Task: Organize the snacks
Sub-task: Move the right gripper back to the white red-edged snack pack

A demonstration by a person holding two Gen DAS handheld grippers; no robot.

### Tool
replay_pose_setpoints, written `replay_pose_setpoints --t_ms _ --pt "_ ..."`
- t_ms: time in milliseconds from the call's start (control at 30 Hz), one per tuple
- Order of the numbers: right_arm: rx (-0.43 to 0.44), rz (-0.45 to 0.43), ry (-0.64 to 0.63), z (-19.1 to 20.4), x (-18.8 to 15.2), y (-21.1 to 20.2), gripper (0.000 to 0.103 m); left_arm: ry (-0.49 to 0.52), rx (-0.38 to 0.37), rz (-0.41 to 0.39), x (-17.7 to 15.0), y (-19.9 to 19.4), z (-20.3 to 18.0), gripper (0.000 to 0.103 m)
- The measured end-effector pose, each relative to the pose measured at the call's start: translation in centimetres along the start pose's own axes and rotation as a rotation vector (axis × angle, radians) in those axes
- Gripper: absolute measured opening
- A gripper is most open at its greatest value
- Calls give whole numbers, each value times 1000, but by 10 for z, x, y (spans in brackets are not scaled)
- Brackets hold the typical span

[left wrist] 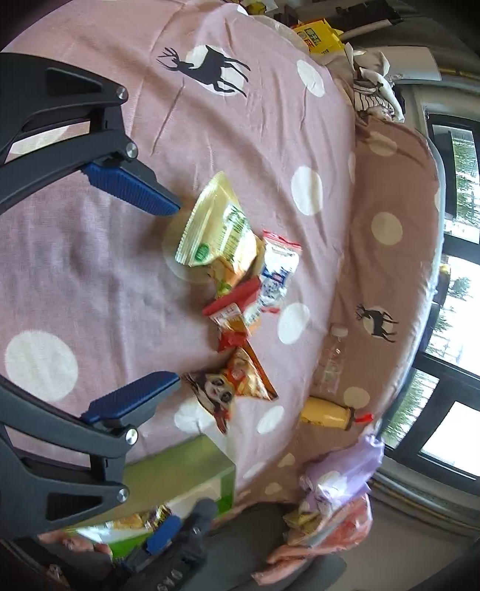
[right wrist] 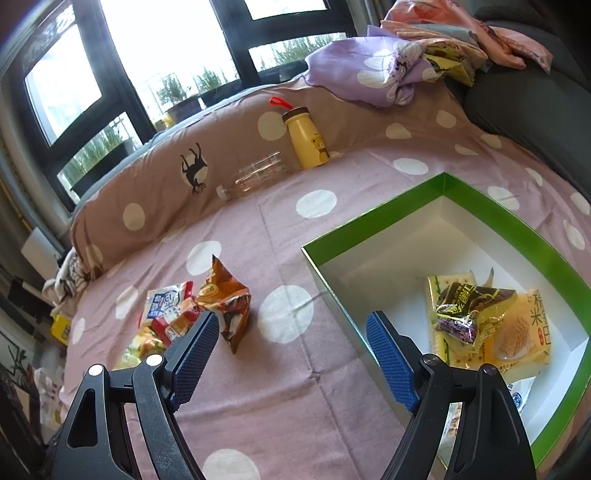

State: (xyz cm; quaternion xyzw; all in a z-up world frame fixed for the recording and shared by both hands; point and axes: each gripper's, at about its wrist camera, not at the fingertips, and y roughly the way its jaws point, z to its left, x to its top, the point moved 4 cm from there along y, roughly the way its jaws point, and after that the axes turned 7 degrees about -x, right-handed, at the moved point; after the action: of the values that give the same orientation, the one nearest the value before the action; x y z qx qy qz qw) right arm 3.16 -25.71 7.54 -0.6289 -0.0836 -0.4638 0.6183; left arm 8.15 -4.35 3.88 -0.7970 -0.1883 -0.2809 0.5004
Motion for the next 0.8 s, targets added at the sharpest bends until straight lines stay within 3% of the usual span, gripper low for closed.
replay_pose_setpoints --t_ms 67,133,333,533,800 --pt "-8 2 -17 4 -3 2 82 22 31 28 -7 5 3 87" --pt "-12 9 -31 8 -6 5 82 32 16 34 -11 4 7 87" --pt "120 59 -7 30 -19 11 82 -43 -61 -37 -3 -14 22 93" --pt "60 49 -87 48 -30 16 82 -25 -6 -35 -4 -18 28 93" --pt "59 100 -125 57 -39 29 82 -51 -2 7 -5 -17 39 94"
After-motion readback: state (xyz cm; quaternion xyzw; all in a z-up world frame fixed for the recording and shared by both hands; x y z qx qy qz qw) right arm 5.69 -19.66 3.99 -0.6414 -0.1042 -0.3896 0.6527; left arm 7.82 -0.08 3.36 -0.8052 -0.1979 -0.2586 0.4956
